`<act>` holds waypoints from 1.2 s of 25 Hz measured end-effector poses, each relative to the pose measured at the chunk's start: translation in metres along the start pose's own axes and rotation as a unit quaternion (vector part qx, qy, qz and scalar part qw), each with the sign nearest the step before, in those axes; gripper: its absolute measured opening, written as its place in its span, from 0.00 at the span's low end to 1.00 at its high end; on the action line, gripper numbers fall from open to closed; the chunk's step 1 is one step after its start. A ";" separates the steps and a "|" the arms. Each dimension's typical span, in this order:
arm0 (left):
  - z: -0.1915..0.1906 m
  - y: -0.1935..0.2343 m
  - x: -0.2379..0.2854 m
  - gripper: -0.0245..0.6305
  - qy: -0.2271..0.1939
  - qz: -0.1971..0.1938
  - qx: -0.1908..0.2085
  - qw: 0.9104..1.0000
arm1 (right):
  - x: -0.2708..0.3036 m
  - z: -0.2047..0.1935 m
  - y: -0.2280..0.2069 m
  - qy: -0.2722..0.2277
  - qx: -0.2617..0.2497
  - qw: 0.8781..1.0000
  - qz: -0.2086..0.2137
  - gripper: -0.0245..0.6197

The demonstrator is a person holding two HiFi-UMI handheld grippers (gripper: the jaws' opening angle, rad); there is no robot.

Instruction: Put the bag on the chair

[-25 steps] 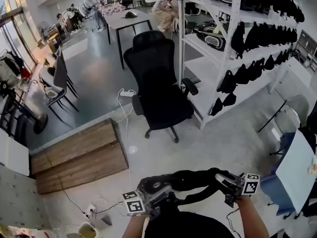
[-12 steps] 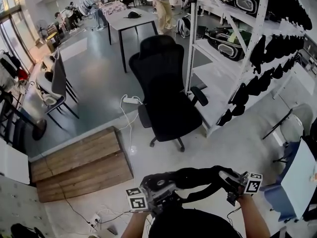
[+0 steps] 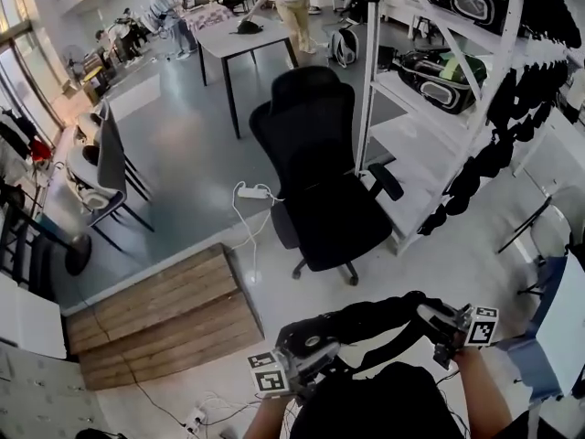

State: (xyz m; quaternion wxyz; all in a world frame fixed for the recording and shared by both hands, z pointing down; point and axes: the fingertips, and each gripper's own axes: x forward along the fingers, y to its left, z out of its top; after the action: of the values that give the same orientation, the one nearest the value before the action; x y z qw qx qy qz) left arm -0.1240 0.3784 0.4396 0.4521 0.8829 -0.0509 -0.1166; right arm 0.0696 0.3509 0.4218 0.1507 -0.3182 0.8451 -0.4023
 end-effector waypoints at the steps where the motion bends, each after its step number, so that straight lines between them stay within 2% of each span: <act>1: 0.004 0.004 -0.003 0.07 -0.003 0.001 0.001 1.000 | 0.007 0.001 -0.003 0.003 0.000 1.000 0.000 0.07; 9: 0.024 0.022 -0.018 0.07 -0.023 0.017 0.007 1.000 | 0.031 -0.004 -0.003 0.041 0.008 0.999 0.015 0.07; 14: 0.036 0.039 -0.010 0.07 -0.030 0.031 0.005 0.999 | 0.042 0.006 -0.023 0.048 0.020 0.998 0.021 0.07; 19: 0.062 0.066 0.007 0.07 -0.040 0.042 0.016 0.998 | 0.062 0.033 -0.049 0.057 0.012 0.998 0.037 0.07; 30: 0.124 0.136 0.066 0.07 -0.067 0.078 -0.003 0.995 | 0.099 0.108 -0.129 0.067 0.033 0.995 0.060 0.07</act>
State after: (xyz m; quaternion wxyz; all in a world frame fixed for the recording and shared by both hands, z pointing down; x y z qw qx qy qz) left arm -0.0898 0.1882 0.4689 0.4582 0.8650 -0.1491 -0.1397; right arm 0.1040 0.1610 0.4539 0.1282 -0.2338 0.8573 -0.4404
